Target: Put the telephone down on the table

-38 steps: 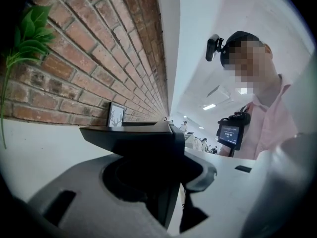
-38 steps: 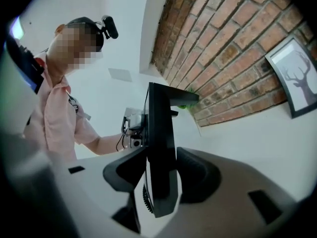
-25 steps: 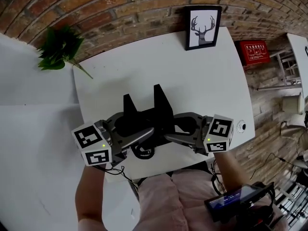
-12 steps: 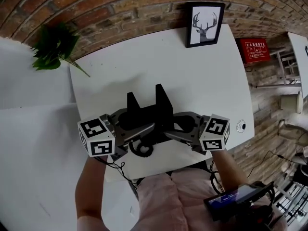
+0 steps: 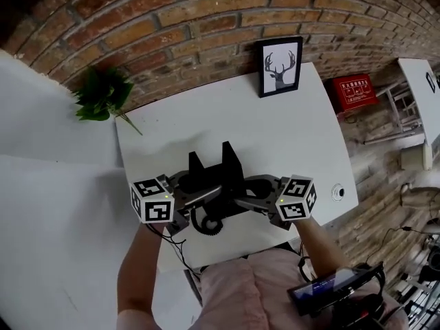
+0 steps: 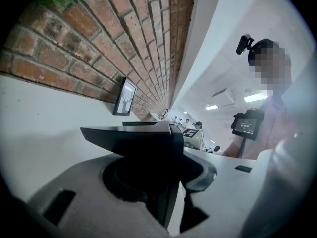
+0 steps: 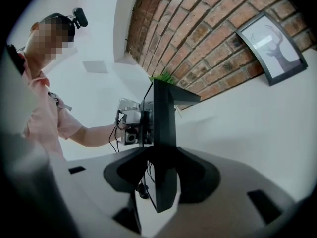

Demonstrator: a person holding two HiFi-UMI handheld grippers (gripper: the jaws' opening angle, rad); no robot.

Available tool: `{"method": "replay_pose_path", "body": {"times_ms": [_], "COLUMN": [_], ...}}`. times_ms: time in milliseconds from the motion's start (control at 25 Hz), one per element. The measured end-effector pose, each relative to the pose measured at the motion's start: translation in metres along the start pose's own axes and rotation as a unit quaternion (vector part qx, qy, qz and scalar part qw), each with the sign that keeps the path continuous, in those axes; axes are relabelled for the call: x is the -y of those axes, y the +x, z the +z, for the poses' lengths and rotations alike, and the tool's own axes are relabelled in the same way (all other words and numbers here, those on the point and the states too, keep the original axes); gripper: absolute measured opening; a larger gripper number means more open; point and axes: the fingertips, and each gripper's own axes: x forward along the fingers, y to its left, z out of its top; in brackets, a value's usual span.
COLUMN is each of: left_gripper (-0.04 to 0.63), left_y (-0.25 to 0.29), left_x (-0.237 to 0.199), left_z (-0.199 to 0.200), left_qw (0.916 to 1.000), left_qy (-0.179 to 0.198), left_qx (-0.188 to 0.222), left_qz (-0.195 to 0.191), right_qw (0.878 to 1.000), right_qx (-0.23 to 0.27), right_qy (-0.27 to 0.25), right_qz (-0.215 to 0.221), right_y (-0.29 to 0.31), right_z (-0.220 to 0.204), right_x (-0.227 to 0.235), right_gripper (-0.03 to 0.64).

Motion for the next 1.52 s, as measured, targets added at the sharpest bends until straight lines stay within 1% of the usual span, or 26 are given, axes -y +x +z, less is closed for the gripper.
{"method": "replay_pose_path", "body": {"times_ms": [400, 640, 1160, 1520], "left_gripper": [0.179, 0.179, 0.181, 0.179], "left_y": [0.007, 0.014, 0.021, 0.024], "left_x": [0.027, 0.023, -0.009, -0.021], "left_z": [0.011, 0.006, -0.023, -0.026], "left_qw": [0.9997, 0.9997, 0.999, 0.9979], "left_qy": [0.013, 0.01, -0.039, -0.062], "left_qx": [0.006, 0.005, 0.003, 0.008], "left_qz": [0.021, 0.023, 0.021, 0.013], "right_qw": [1.0, 1.0, 0.999, 0.999], "right_qx": [-0.002, -0.011, -0.039, -0.029], "right_qy": [-0.019, -0.021, 0.014, 0.032], "right_qz": [0.011, 0.01, 0.004, -0.005], "right_y": [-0.021, -0.024, -0.011, -0.009], "right_z": [0.01, 0.004, -0.024, -0.028], "right_x": [-0.015, -0.009, 0.015, 0.023], "right_gripper": [0.184, 0.184, 0.186, 0.184]}}
